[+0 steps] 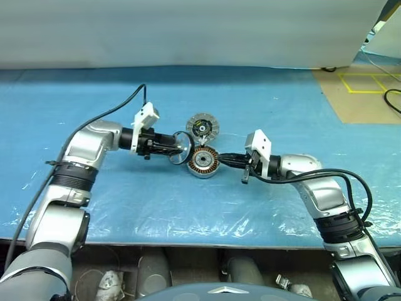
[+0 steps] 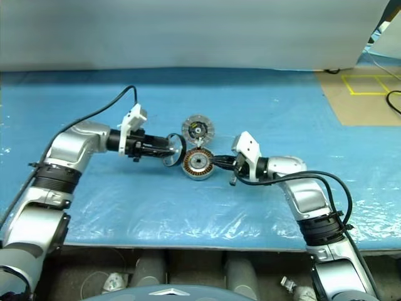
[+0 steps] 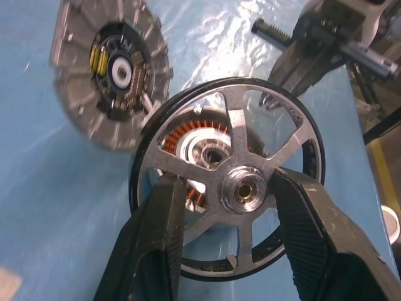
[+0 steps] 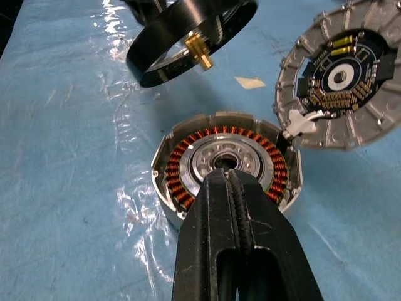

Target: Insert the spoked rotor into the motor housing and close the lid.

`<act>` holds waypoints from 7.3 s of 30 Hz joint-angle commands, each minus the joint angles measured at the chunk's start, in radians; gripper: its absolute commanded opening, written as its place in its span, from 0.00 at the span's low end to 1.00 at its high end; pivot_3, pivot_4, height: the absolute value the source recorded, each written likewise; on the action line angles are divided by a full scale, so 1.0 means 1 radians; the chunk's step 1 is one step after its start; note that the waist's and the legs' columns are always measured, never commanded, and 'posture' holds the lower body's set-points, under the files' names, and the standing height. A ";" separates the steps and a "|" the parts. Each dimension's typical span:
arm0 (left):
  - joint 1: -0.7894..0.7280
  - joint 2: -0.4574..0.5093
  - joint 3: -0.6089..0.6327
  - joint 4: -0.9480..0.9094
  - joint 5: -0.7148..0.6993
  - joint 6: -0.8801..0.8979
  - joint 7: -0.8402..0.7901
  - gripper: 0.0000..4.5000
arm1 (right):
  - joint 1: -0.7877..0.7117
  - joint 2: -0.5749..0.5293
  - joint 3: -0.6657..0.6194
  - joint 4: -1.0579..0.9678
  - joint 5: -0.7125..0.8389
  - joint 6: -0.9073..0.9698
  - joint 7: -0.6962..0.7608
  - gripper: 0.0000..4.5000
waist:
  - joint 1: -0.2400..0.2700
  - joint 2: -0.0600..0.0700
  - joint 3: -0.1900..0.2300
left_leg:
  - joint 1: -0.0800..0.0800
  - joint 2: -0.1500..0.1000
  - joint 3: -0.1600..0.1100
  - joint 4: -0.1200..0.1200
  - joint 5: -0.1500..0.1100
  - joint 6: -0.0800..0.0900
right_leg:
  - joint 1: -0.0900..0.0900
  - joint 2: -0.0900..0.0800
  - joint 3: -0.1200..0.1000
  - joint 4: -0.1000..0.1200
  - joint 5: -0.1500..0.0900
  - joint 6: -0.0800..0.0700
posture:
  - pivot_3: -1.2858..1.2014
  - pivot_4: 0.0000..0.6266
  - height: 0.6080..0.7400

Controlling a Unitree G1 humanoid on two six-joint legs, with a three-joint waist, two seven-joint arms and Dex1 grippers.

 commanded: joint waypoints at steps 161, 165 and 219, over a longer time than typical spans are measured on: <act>0.360 -0.226 -0.148 -0.206 0.147 -0.173 0.466 0.01 | -0.039 -0.004 -0.009 0.037 -0.032 -0.117 -0.022 0.00 | -0.003 0.002 -0.002 | 0.006 0.000 -0.002 -0.003 0.000 0.001 | 0.012 -0.001 -0.002 -0.009 -0.001 0.002 | 0.52 0.24 1.00; 0.351 -0.263 -0.102 -0.196 0.117 -0.226 0.495 0.01 | -0.045 -0.002 -0.006 0.044 -0.033 -0.121 -0.019 0.00 | -0.003 0.002 -0.002 | 0.009 -0.001 -0.002 -0.004 -0.001 0.001 | 0.015 -0.002 -0.002 -0.009 -0.001 0.002 | 0.52 0.24 1.00; -0.320 -0.303 0.138 0.821 0.225 -0.738 0.267 0.01 | 0.035 -0.003 -0.021 -0.098 -0.013 -0.045 -0.058 0.00 | 0.010 -0.001 0.000 | -0.001 -0.002 -0.007 -0.002 0.000 0.000 | 0.005 -0.001 -0.005 -0.007 0.002 0.006 | 0.52 0.24 1.00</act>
